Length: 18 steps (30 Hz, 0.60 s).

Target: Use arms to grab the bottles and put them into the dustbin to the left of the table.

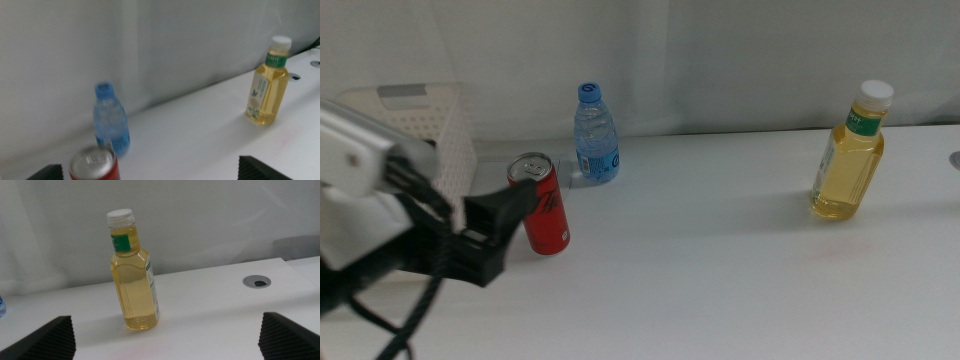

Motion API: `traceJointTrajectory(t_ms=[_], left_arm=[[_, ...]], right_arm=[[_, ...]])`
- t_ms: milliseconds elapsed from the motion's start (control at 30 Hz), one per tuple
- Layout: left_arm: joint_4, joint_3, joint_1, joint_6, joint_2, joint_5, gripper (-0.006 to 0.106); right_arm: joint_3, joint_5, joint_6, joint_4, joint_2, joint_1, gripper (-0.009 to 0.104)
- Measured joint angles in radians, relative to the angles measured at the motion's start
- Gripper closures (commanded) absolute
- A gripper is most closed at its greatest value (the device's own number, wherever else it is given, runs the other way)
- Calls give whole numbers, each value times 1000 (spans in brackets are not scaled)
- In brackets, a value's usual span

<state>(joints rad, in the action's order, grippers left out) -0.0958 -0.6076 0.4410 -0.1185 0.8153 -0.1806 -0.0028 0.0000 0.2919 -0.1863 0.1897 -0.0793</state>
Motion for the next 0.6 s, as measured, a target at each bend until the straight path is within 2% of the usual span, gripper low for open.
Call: traceJointTrajectory(t_ms=[233, 600], left_arm=[[-8, 184, 11, 94, 135, 309, 9], [-28, 365, 11, 110, 365, 699, 9]], right_arm=[[0, 0, 0, 0, 0, 0, -8], [0, 0, 0, 0, 0, 0, -8]])
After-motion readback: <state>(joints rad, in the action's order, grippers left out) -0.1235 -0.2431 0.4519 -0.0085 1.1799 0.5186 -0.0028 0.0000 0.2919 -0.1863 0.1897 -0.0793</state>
